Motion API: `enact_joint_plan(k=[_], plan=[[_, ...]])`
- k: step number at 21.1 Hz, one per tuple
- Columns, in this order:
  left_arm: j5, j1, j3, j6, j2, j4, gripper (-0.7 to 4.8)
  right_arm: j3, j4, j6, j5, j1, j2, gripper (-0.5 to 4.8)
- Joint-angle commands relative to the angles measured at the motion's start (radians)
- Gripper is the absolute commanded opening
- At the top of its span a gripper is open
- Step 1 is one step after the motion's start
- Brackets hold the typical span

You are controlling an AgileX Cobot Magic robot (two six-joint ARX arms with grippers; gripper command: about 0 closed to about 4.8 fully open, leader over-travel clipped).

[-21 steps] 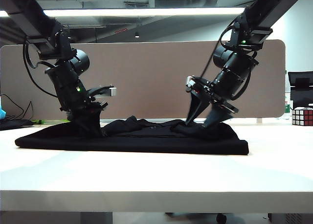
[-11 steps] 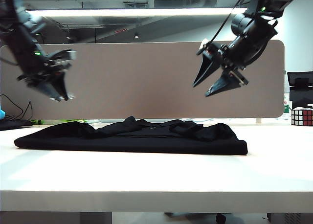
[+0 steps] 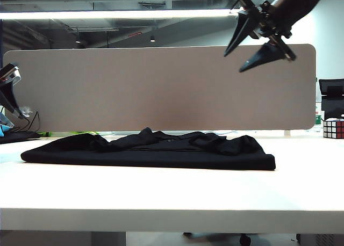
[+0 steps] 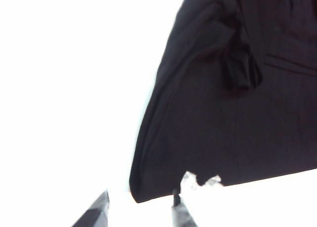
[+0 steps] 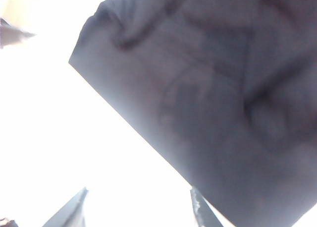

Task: Fold the bottom side of the T-shirt horizontally towards the center, about one-third of the way, then fold the sleeve back towards the center, creating a straight line along the edge of the T-shirt, and finally fold the bottom of the T-shirt up towards the top, creating a neat rectangle.

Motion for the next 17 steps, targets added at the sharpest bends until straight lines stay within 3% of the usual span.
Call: enact_joint_plan(k=[1, 6, 17], plan=[[0.003, 0.004, 0.001, 0.009, -0.007, 0.011, 1.52, -0.243, 0.188, 0.126, 0.01, -0.003, -0.14, 2.69], [0.011, 0.011, -0.042, 0.013, -0.007, 0.026, 1.51, -0.669, 0.53, 0.345, 0.038, -0.004, -0.316, 2.7], [0.03, 0.008, -0.196, 0.0, -0.012, 0.114, 1.2, -0.935, 0.725, 0.454, 0.072, -0.004, -0.355, 2.7]])
